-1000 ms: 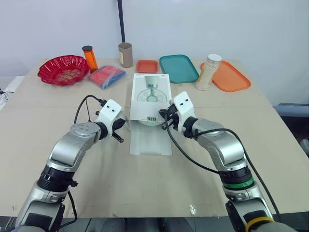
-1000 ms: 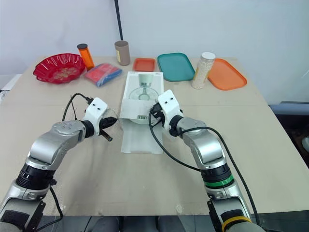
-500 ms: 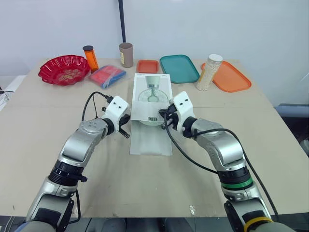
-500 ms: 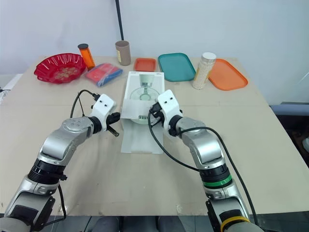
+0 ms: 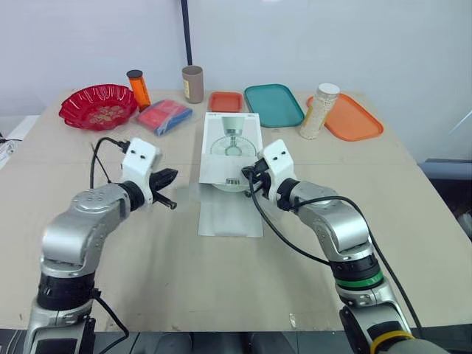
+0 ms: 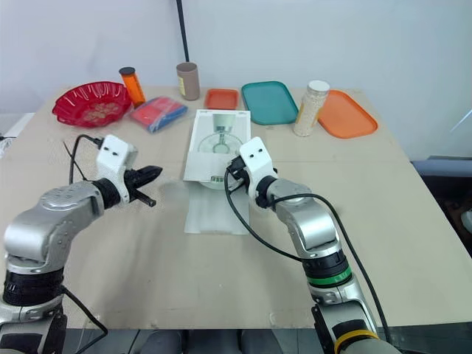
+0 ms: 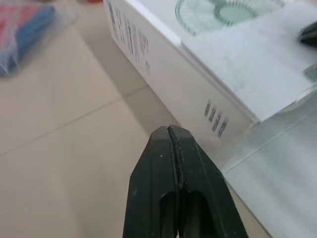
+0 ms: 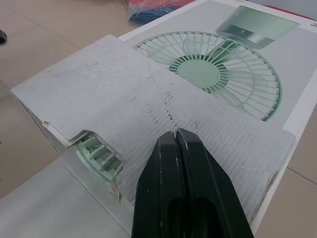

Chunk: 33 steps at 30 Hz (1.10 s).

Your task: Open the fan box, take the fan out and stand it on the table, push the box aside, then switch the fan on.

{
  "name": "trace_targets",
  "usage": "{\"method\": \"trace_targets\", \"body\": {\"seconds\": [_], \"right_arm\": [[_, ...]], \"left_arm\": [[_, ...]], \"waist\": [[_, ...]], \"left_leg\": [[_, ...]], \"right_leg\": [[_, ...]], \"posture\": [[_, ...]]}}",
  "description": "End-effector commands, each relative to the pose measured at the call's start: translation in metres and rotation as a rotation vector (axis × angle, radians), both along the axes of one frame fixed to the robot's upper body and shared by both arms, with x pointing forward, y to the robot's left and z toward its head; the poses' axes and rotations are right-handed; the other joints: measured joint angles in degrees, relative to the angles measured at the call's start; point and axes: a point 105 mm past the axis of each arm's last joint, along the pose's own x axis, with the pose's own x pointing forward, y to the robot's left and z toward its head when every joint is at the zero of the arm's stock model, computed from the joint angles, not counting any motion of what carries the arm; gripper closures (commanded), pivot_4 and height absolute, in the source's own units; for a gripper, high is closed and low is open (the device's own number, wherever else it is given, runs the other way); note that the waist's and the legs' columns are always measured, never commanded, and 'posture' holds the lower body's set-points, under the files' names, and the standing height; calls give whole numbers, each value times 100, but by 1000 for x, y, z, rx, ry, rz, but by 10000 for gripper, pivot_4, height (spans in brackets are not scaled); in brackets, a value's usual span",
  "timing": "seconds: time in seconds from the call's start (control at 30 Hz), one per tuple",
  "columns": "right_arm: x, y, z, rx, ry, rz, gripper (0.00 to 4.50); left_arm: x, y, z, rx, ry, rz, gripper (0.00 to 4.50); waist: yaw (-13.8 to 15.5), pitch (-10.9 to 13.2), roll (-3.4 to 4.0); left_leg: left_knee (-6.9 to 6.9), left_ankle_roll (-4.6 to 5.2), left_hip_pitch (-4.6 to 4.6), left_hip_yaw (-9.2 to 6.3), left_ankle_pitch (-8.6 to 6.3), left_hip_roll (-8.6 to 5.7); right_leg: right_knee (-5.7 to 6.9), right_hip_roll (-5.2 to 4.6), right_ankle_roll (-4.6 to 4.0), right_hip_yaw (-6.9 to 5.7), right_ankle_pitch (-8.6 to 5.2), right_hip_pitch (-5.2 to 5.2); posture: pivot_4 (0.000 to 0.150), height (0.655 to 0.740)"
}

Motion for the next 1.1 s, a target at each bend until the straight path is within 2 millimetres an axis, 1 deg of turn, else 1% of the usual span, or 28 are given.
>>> {"method": "trace_targets", "body": {"seconds": [0.03,0.17,0.27,0.37,0.4,0.5,0.6,0.67,0.73,0.77,0.8,0.83,0.87,0.9,0.97,1.0,1.03,1.1], "right_arm": [[0,-2,-22,-27,80,-15,44921],[0,-2,-22,-28,83,-14,44921],[0,-2,-23,-29,85,-13,44921],[-1,-2,-23,-36,88,-10,44921],[-1,-2,-24,-37,88,-9,44921],[-1,-3,-24,-42,89,-11,44921],[-1,-3,-25,-43,90,-12,44921],[-1,-4,-25,-45,90,-13,44921],[-2,-3,-25,-44,91,-11,44921],[-2,-3,-25,-45,90,-10,45000],[-2,-3,-25,-46,89,-9,45000],[-2,-3,-25,-47,89,-10,45000],[-2,-3,-25,-47,89,-9,45000],[-2,-3,-26,-49,89,-8,45000],[-1,-3,-26,-50,89,-8,45000],[-1,-3,-26,-51,88,-9,45000],[-1,-2,-25,-50,88,-9,45000],[-2,-3,-25,-50,88,-9,45000]], "left_arm": [[-21,-15,15,-74,-12,-96,45000],[-49,-33,1,-175,119,-196,45000],[-58,-38,-4,-218,163,-207,45000],[-68,-48,-10,-290,245,-250,45000],[-70,-49,-11,-300,261,-255,45000],[-67,-43,-21,-329,292,-165,45000],[-70,-46,-24,-412,313,-149,45000],[-73,-49,-25,-434,312,-153,45000],[-76,-54,-27,-506,333,-156,45000],[-78,-55,-30,-542,351,-150,39693],[-79,-56,-32,-565,363,-144,38656],[-78,-54,-33,-581,369,-137,35219],[-77,-53,-34,-589,376,-135,32742],[-76,-53,-35,-604,382,-132,27949],[-77,-55,-37,-615,395,-140,21814],[-78,-56,-37,-614,398,-143,17803],[-76,-55,-38,-628,402,-130,15641],[-75,-54,-38,-650,406,-113,8213]], "waist": [[0,-1,-1],[-6,-1,0],[-1,-1,-1],[-1,-3,-3],[-1,-6,-8],[-2,-9,-11],[3,-12,-14],[3,-13,-16],[3,-13,-16],[4,-13,-16],[5,-16,-15],[5,-16,-17],[5,-16,-18],[4,-16,-18],[1,-17,-17],[3,-17,-18],[3,-18,-20],[4,-18,-20]], "left_leg": [[0,0,1,0,0,0],[0,-1,1,1,-1,1],[-1,-1,3,-1,-1,3],[0,-5,5,-1,2,2],[0,-5,10,-1,2,1],[-1,-5,11,-2,1,1],[-2,-6,14,0,1,1],[-1,-8,13,-1,2,1],[-1,-9,14,-1,2,1],[-1,-9,14,-1,2,1],[-1,-10,14,-1,2,1],[-1,-13,16,1,0,0],[-1,-15,16,0,-1,0],[-1,-15,16,-1,-1,1],[-1,-16,20,-1,-1,2],[-1,-16,20,0,-1,2],[-1,-16,20,0,-1,0],[-1,-17,19,-1,-1,0]], "right_leg": [[0,0,0,0,0,0],[-1,0,0,1,0,1],[0,3,0,-1,0,1],[1,3,-1,0,1,3],[-1,2,0,0,1,9],[-2,3,1,0,0,10],[-2,2,1,2,1,11],[-3,2,1,1,1,12],[-3,2,0,2,1,12],[-3,2,0,1,1,13],[-3,2,1,1,1,13],[-6,0,1,2,0,17],[-7,0,2,1,0,18],[-8,2,2,1,0,18],[-6,5,1,1,1,17],[-6,4,1,2,0,18],[-7,3,1,2,0,20],[-9,2,2,2,0,21]], "posture": [[1500,7400],[1500,7400],[1500,7400],[1500,7400],[1500,7400],[1500,7400],[1500,7400],[1500,7400],[1500,7400],[1500,7400],[1500,7400],[1500,7400],[1500,7400],[1500,7400],[1500,7400],[1500,7400],[1500,7400],[1500,7400]]}}
